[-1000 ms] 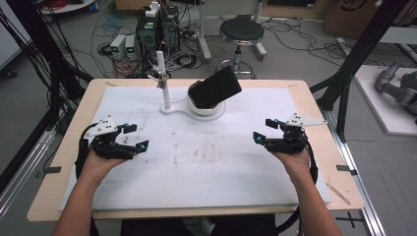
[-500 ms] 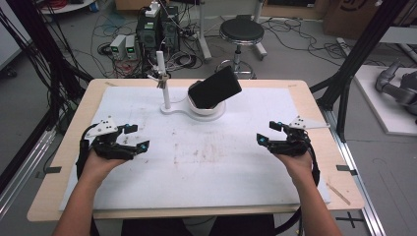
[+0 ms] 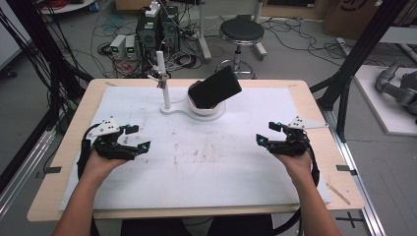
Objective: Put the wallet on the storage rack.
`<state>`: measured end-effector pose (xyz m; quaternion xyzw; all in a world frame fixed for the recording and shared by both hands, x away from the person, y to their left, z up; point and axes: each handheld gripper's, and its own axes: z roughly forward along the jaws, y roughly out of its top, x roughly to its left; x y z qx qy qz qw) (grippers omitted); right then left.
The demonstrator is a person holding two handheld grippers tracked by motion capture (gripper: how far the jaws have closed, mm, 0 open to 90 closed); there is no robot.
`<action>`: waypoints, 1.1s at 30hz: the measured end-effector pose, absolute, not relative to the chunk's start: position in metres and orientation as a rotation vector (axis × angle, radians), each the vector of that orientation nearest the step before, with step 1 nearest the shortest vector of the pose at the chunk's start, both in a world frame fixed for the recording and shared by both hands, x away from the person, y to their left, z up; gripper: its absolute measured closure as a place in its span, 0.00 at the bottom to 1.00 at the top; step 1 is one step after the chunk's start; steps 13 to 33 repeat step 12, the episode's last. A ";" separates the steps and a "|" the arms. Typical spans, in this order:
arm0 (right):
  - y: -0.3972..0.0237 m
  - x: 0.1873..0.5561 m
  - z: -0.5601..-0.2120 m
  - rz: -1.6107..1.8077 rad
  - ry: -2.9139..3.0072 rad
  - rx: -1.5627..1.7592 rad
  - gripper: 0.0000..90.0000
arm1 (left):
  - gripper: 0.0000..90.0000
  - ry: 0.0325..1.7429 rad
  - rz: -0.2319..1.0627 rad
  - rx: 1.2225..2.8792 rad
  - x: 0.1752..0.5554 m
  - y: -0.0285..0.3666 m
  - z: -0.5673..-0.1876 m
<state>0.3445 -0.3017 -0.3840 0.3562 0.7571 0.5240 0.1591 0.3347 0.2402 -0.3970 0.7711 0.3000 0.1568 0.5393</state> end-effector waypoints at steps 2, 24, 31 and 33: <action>-0.301 0.345 -0.384 1.493 2.168 1.022 0.22 | 0.20 0.713 0.371 1.839 0.336 0.238 -0.397; -0.300 0.347 -0.387 1.472 2.181 1.019 0.22 | 0.20 0.713 0.368 1.840 0.335 0.238 -0.397; -0.300 0.347 -0.387 1.472 2.181 1.019 0.22 | 0.20 0.713 0.368 1.840 0.335 0.238 -0.397; -0.300 0.347 -0.387 1.472 2.181 1.019 0.22 | 0.20 0.713 0.368 1.840 0.335 0.238 -0.397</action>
